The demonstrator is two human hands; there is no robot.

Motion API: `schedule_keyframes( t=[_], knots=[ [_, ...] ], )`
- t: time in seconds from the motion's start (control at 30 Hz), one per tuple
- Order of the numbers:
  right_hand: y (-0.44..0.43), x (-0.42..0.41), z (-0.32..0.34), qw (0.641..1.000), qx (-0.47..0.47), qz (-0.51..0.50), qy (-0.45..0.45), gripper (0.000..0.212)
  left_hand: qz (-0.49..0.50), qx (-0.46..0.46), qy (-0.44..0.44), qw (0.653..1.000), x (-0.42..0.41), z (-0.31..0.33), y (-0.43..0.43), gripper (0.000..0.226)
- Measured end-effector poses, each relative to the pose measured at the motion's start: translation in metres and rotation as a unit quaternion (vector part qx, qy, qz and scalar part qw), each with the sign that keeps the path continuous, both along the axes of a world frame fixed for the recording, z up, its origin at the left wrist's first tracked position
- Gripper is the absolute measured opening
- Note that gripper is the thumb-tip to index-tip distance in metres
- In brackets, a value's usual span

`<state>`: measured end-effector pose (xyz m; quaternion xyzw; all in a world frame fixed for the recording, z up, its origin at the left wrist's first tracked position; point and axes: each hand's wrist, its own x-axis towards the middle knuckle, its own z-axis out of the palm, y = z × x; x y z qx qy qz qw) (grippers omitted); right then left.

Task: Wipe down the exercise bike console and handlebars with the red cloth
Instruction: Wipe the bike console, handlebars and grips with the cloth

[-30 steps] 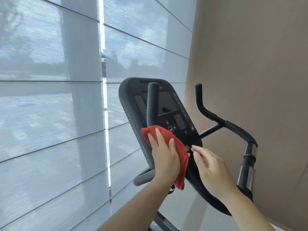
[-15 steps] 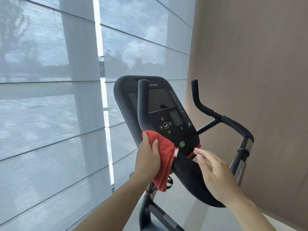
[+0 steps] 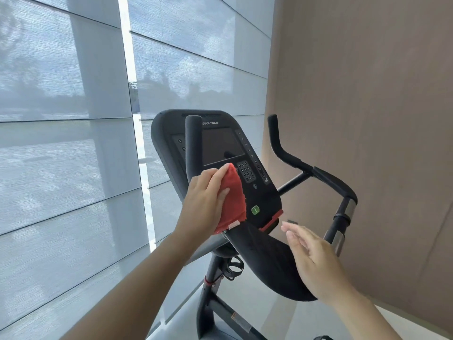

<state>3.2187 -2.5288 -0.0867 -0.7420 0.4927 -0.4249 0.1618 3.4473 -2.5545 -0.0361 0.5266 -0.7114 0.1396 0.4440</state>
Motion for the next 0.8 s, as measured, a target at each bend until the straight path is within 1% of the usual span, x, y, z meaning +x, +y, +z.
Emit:
schedule_keyframes(
  t=[0.07, 0.1, 0.13, 0.2, 0.3, 0.4, 0.47, 0.5, 0.57, 0.6, 0.63, 0.67, 0.73, 0.77, 0.8],
  knots=[
    [0.0, 0.001, -0.005, 1.0, 0.012, 0.001, 0.01, 0.036, 0.0, 0.012, -0.111, 0.994, -0.002, -0.001, -0.001, 0.038],
    [0.0, 0.0, -0.006, 1.0, 0.018, 0.0, 0.018, 0.035, 0.008, 0.025, -0.164, 0.986, -0.003, -0.002, -0.001, 0.04],
    [0.0, 0.0, -0.007, 0.999, 0.024, -0.002, 0.026, 0.033, 0.015, 0.04, -0.199, 0.979, -0.003, -0.001, 0.0, 0.044],
    [0.001, -0.001, -0.007, 0.999, 0.022, -0.005, 0.041, 0.028, 0.024, 0.072, -0.235, 0.969, -0.002, 0.002, 0.0, 0.046],
    [0.002, -0.002, -0.009, 0.999, 0.009, -0.011, 0.04, 0.028, 0.008, 0.1, -0.238, 0.966, -0.007, 0.004, 0.005, 0.047],
    [0.002, -0.003, -0.012, 1.0, -0.005, -0.024, 0.016, 0.03, -0.022, 0.113, -0.196, 0.974, -0.01, 0.003, 0.014, 0.042],
    [0.001, -0.004, -0.011, 1.0, -0.013, -0.026, -0.009, 0.03, -0.057, 0.115, -0.146, 0.981, -0.01, 0.006, 0.021, 0.036],
    [0.001, -0.005, -0.011, 0.999, -0.019, -0.023, -0.022, 0.03, -0.077, 0.11, -0.109, 0.985, -0.01, 0.008, 0.024, 0.036],
    [0.001, -0.01, -0.01, 0.998, -0.038, -0.018, -0.038, 0.031, -0.109, 0.077, -0.044, 0.99, -0.011, 0.012, 0.031, 0.037],
    [0.0, -0.013, -0.01, 0.998, -0.047, -0.021, -0.039, 0.032, -0.12, 0.055, -0.034, 0.991, -0.013, 0.014, 0.034, 0.036],
    [0.0, -0.017, -0.01, 0.997, -0.053, -0.026, -0.04, 0.034, -0.128, 0.044, -0.041, 0.99, -0.017, 0.014, 0.036, 0.034],
    [-0.001, -0.022, -0.009, 0.997, -0.056, -0.032, -0.046, 0.035, -0.131, 0.048, -0.071, 0.988, -0.023, 0.012, 0.038, 0.033],
    [-0.001, -0.03, -0.01, 0.996, -0.055, -0.037, -0.066, 0.036, -0.102, 0.083, -0.18, 0.975, -0.034, 0.002, 0.037, 0.036],
    [0.0, -0.033, -0.011, 0.995, -0.055, -0.038, -0.072, 0.034, -0.078, 0.099, -0.225, 0.966, -0.039, -0.006, 0.036, 0.041],
    [0.001, -0.036, -0.012, 0.995, -0.056, -0.039, -0.075, 0.033, -0.057, 0.103, -0.243, 0.963, -0.042, -0.013, 0.035, 0.047]
  ],
)
